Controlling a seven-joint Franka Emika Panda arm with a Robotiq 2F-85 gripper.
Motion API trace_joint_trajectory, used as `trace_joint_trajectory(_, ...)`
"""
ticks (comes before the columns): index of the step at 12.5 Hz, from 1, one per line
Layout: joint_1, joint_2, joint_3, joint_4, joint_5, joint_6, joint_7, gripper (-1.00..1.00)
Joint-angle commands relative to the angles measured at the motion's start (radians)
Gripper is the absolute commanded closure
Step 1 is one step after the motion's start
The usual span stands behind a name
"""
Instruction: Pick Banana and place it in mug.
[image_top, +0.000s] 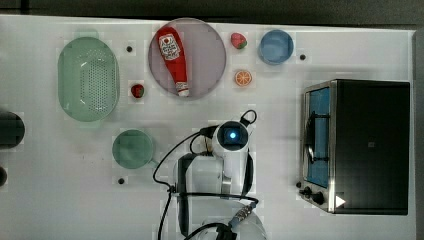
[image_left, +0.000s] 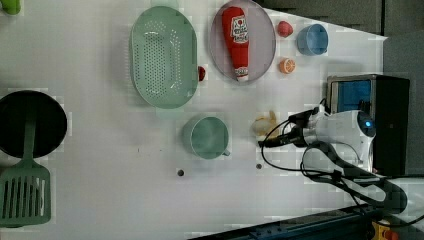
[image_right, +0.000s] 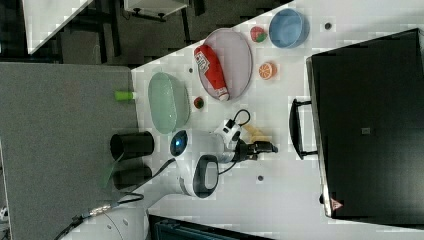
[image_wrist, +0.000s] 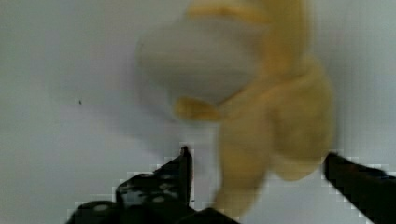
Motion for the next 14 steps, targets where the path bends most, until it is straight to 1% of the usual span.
trace_joint_trajectory(1,-0.004,-0.026,0.005,0.047,-0.003,0.037,-0.055,-0.43)
trace_joint_trajectory(4,-0.004,-0.044,0.007,0.051,-0.003,0.037,-0.055,0.25)
trace_joint_trajectory(5,-0.005,-0.058,0.006,0.051,-0.003,0.032,-0.055,0.37)
trace_joint_trajectory(7,-0.006,-0.108,0.002,0.048,-0.002,0.004,-0.054,0.37)
trace_joint_trajectory(9,-0.007,-0.203,-0.010,0.052,-0.002,-0.081,-0.054,0.37)
trace_joint_trajectory(12,-0.007,-0.389,-0.020,0.082,-0.002,-0.300,-0.053,0.37)
trace_joint_trajectory(14,-0.002,-0.499,-0.012,0.123,-0.002,-0.445,-0.037,0.37)
